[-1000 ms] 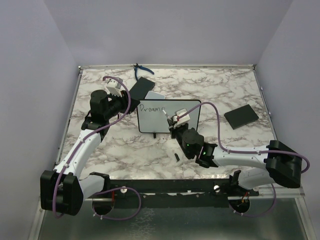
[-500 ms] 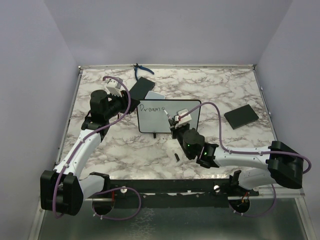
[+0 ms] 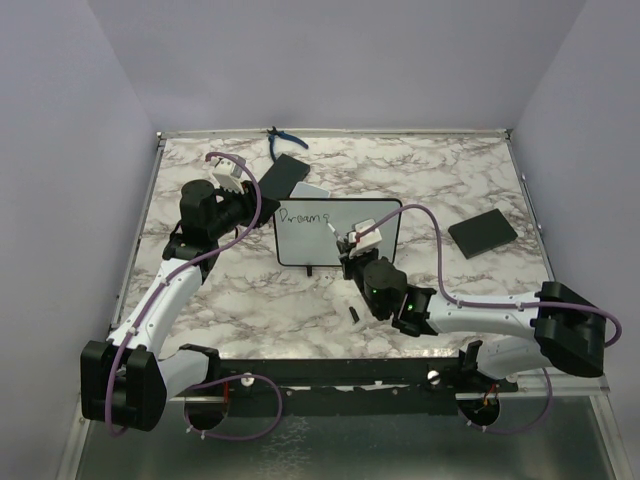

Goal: Write a sentence on the whiteboard

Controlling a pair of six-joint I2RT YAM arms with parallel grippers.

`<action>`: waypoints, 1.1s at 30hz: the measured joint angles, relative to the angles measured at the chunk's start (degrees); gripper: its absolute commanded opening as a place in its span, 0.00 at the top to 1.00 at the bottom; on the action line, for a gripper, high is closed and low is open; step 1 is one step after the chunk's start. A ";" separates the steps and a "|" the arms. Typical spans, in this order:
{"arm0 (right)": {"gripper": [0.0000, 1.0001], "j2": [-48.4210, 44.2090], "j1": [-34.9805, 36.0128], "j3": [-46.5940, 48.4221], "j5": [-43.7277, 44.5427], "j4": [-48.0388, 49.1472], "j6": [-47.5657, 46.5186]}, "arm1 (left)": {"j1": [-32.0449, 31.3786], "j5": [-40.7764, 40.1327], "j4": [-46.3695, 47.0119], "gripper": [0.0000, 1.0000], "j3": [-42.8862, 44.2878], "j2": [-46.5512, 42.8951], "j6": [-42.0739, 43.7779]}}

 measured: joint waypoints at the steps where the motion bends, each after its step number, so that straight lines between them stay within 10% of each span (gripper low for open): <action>1: 1.00 0.13 0.00 0.00 0.00 0.02 0.02 | 0.00 0.00 -0.02 0.73 0.00 0.00 0.00; 33: 1.00 -4.28 0.59 -2.16 -6.43 2.32 -3.41 | 0.00 0.00 -0.02 0.73 0.00 0.00 0.00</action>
